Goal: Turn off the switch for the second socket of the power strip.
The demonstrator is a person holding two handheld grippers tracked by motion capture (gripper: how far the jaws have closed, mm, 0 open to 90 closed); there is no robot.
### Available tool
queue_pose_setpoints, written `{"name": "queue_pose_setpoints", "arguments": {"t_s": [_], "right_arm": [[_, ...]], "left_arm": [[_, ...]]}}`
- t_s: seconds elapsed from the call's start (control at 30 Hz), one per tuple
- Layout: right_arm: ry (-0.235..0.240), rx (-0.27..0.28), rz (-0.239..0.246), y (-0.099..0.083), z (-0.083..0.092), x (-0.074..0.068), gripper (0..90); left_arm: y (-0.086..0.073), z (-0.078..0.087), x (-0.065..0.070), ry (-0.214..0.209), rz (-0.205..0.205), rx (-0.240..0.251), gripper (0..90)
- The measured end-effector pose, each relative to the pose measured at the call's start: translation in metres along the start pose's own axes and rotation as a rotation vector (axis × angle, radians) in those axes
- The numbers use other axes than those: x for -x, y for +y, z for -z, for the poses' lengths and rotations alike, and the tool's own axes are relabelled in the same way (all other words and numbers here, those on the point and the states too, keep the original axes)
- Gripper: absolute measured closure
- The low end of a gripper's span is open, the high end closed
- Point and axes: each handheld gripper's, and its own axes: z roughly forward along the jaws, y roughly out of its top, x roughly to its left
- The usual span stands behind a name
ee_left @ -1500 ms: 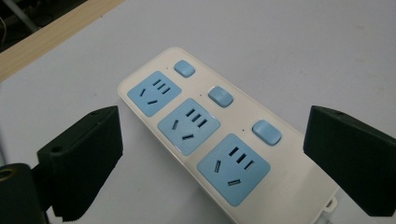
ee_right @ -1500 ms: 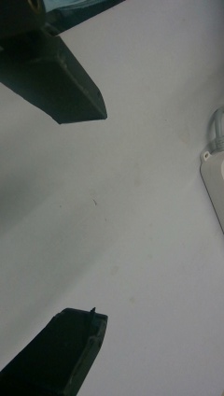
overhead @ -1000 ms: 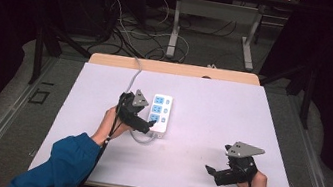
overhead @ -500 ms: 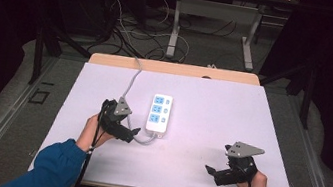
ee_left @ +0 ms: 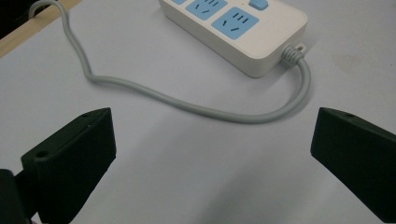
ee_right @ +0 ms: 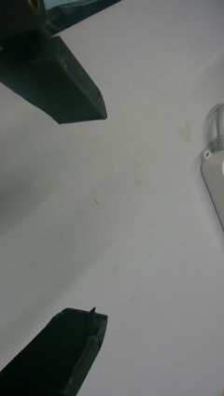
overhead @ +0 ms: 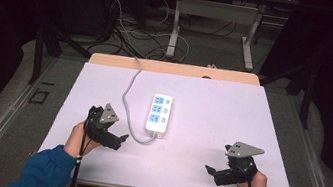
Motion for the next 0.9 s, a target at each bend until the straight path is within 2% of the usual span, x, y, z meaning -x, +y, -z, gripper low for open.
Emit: {"name": "queue_pose_setpoints", "arguments": {"t_s": [0.03,0.07,0.1,0.37,0.63,0.7,0.9], "right_arm": [[0.000,0.000,-0.001,0.000,0.000,0.000,2.8],[0.000,0.000,0.002,0.000,0.000,0.000,2.8],[0.003,-0.003,0.002,0.000,0.000,0.000,2.8],[0.004,-0.004,0.005,0.000,0.000,0.000,2.8],[0.007,-0.007,0.006,0.000,0.000,0.001,2.8],[0.008,-0.008,0.006,0.000,0.000,0.000,2.9],[0.002,-0.007,-0.006,0.000,0.000,-0.001,2.8]], "left_arm": [[-0.002,0.002,-0.001,0.010,-0.012,-0.005,0.3],[-0.004,0.003,0.000,0.000,0.004,-0.007,0.3],[-0.006,0.005,-0.001,0.009,-0.005,-0.006,0.3],[-0.021,0.018,-0.003,0.013,0.032,0.007,0.3],[-0.037,0.030,-0.006,0.020,0.040,-0.003,0.3],[-0.041,0.032,-0.006,0.028,0.030,-0.010,0.3],[-0.050,0.039,-0.008,0.038,0.046,-0.002,0.3]]}}
